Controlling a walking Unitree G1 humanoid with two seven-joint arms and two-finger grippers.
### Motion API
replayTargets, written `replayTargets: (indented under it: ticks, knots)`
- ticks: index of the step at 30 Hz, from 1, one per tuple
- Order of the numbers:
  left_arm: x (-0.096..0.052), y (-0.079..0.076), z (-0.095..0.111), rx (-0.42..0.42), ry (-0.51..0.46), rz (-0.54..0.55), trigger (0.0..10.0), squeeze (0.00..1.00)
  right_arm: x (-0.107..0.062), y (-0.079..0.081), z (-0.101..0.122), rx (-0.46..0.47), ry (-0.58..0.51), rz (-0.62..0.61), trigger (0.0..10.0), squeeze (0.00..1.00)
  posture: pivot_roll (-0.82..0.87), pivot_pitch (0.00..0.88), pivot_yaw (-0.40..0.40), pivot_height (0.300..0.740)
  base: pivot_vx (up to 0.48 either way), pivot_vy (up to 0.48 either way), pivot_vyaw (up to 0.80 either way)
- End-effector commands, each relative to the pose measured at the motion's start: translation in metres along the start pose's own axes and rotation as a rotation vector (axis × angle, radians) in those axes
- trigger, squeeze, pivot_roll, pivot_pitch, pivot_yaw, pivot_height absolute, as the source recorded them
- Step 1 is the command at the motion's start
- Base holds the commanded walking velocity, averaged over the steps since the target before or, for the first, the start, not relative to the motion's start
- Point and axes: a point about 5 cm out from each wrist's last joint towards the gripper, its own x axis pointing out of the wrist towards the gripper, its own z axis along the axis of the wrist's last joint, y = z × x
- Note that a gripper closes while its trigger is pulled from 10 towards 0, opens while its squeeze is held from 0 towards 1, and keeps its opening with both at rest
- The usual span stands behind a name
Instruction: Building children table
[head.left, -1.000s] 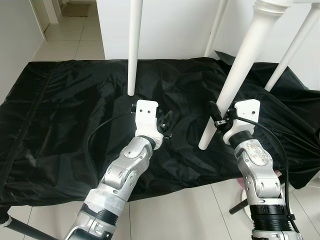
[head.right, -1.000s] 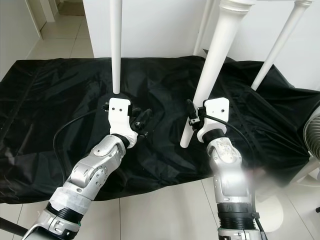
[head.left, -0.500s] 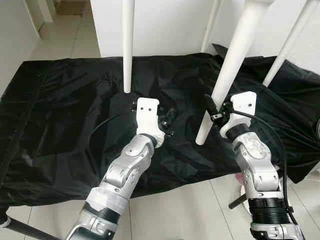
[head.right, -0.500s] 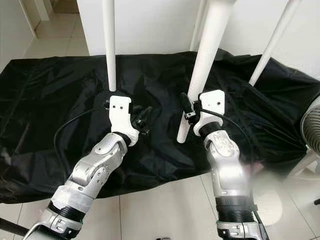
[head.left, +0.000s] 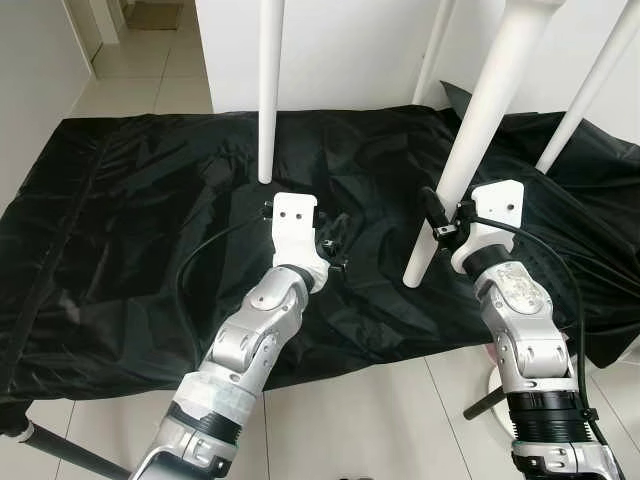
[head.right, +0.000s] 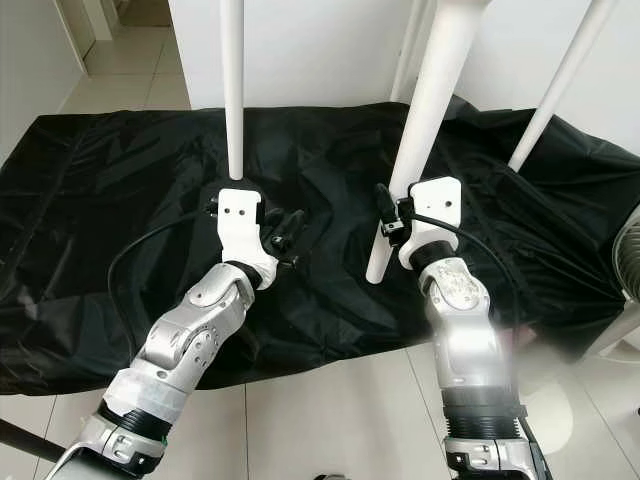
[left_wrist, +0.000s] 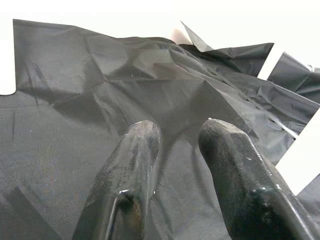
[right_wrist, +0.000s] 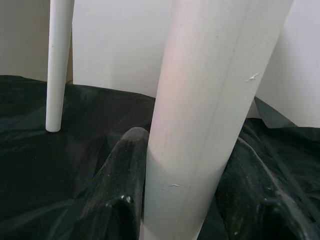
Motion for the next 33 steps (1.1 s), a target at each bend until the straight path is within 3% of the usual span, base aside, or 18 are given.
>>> replayTargets:
  ticks: [1, 4, 5, 11, 12, 13, 17, 18, 19, 24, 27, 30, 33]
  knots:
    - [0.001, -0.010, 0.002, 0.006, -0.007, -0.133, 10.0, 0.00, 0.008, 0.009, 0.033, -0.215, -0.137, 0.097, 10.0, 0.00, 0.00, 0.062, -0.055, 0.740, 0.000, 0.000, 0.00]
    - [0.001, -0.010, 0.002, 0.006, -0.006, -0.134, 10.0, 0.00, 0.007, 0.012, 0.030, -0.196, -0.126, 0.106, 10.0, 0.04, 0.00, 0.063, -0.057, 0.740, 0.000, 0.000, 0.00]
    - [0.001, -0.010, 0.002, 0.006, -0.006, -0.134, 10.0, 0.00, 0.007, 0.014, 0.027, -0.178, -0.114, 0.113, 10.0, 1.00, 0.00, 0.063, -0.057, 0.740, 0.000, 0.000, 0.00]
    - [0.000, -0.011, 0.001, 0.005, -0.005, -0.134, 10.0, 0.00, 0.006, 0.018, 0.023, -0.160, -0.099, 0.130, 10.0, 1.00, 0.01, 0.061, -0.063, 0.740, 0.000, 0.000, 0.00]
    - [0.000, -0.011, 0.001, 0.005, -0.006, -0.134, 10.0, 0.00, 0.006, 0.019, 0.021, -0.164, -0.091, 0.141, 10.0, 0.85, 0.01, 0.059, -0.064, 0.740, 0.000, 0.000, 0.00]
    - [-0.001, -0.011, 0.001, 0.004, -0.007, -0.135, 10.0, 0.00, 0.006, 0.020, 0.020, -0.163, -0.087, 0.147, 10.0, 0.00, 0.01, 0.059, -0.064, 0.740, 0.000, 0.000, 0.00]
    - [-0.001, -0.012, 0.001, 0.002, -0.007, -0.136, 10.0, 0.00, 0.006, 0.021, 0.020, -0.170, -0.088, 0.147, 10.0, 0.00, 0.01, 0.059, -0.064, 0.740, 0.000, 0.000, 0.00]
    - [-0.001, -0.012, 0.001, 0.001, -0.008, -0.136, 10.0, 0.00, 0.006, 0.022, 0.020, -0.125, -0.096, 0.159, 4.2, 0.00, 0.01, 0.053, -0.064, 0.740, 0.000, 0.000, 0.00]
    - [0.000, -0.012, 0.001, 0.000, -0.009, -0.137, 10.0, 0.00, 0.007, 0.021, 0.022, -0.118, -0.106, 0.169, 0.0, 0.00, 0.01, 0.051, -0.063, 0.740, 0.000, 0.000, 0.00]
    - [0.000, -0.013, 0.001, -0.002, -0.012, -0.135, 10.0, 0.00, 0.011, 0.019, 0.025, -0.106, -0.124, 0.181, 0.0, 0.00, 0.01, 0.046, -0.064, 0.740, 0.000, 0.000, 0.00]
    - [0.001, -0.014, 0.001, -0.003, -0.014, -0.138, 10.0, 0.00, 0.017, 0.014, 0.030, -0.052, -0.133, 0.165, 0.0, 0.00, 0.01, 0.043, -0.074, 0.740, 0.000, 0.000, 0.00]
    - [0.002, -0.014, 0.002, -0.005, -0.018, -0.135, 10.0, 0.00, 0.021, 0.008, 0.033, -0.066, -0.143, 0.139, 0.0, 0.00, 0.01, 0.041, -0.075, 0.740, 0.000, 0.000, 0.00]
    - [0.001, -0.013, 0.002, -0.008, -0.019, -0.130, 10.0, 0.00, 0.024, 0.006, 0.039, -0.168, -0.176, 0.143, 0.0, 0.00, 0.02, 0.041, -0.076, 0.740, 0.000, 0.000, 0.00]
